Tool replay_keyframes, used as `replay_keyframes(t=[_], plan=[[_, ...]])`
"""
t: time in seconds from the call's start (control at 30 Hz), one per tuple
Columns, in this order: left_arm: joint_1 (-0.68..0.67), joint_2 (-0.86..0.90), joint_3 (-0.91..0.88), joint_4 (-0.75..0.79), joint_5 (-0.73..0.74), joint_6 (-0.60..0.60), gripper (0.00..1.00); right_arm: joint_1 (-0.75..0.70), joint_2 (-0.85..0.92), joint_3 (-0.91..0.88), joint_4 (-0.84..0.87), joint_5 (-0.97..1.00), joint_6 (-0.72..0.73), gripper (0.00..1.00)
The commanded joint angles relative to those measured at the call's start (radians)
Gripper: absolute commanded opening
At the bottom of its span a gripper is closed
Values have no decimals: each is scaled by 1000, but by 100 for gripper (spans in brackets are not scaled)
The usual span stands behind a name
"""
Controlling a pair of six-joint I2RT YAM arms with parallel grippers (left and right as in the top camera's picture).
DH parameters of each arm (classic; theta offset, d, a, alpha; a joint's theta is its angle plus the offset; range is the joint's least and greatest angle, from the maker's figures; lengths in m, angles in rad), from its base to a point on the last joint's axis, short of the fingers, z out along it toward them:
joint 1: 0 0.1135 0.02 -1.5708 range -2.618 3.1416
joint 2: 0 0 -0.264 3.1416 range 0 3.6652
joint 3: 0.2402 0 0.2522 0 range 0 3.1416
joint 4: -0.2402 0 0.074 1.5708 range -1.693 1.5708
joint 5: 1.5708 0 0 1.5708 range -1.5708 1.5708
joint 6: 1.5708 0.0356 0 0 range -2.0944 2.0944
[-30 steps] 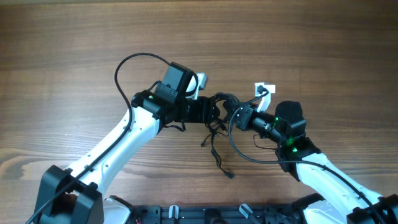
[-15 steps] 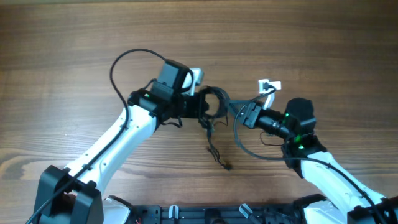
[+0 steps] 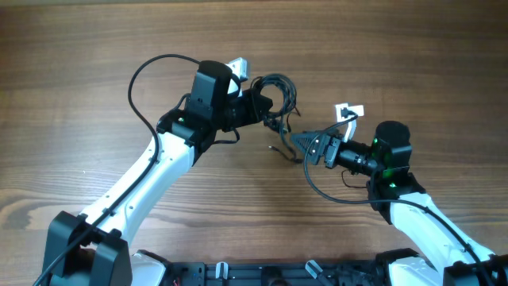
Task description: Untangle cables
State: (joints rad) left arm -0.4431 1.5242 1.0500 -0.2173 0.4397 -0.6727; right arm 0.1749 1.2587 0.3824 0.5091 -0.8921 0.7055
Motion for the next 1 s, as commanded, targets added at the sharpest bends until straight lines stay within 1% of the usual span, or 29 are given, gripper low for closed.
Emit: replay_keyframes(t=[0.0, 0.1, 0.23, 0.33, 0.43, 0.57, 0.7, 0.8, 0.97], plan=[[0, -11, 1, 15, -15, -150, 4, -2, -2, 12, 2, -52, -25, 84], [0, -11, 1, 16, -15, -162, 4, -2, -2, 12, 2, -52, -25, 82], [0, -11, 1, 16, -39, -254, 4, -2, -2, 12, 2, -52, -25, 78], [0, -10, 1, 16, -45, -259, 4, -1, -2, 12, 2, -52, -24, 75], [0, -10, 1, 16, -44, -260, 4, -2, -2, 12, 2, -52, -22, 70], [0, -10, 1, 16, -44, -260, 4, -1, -2, 12, 2, -52, -22, 65], [-21, -10, 1, 20, -45, -299, 4, -1, -2, 12, 2, -51, -24, 53], [-32, -10, 1, 24, -48, -304, 4, -1, -2, 12, 2, -51, -25, 49], [-32, -10, 1, 24, -48, -304, 4, -1, -2, 12, 2, -52, -24, 37]])
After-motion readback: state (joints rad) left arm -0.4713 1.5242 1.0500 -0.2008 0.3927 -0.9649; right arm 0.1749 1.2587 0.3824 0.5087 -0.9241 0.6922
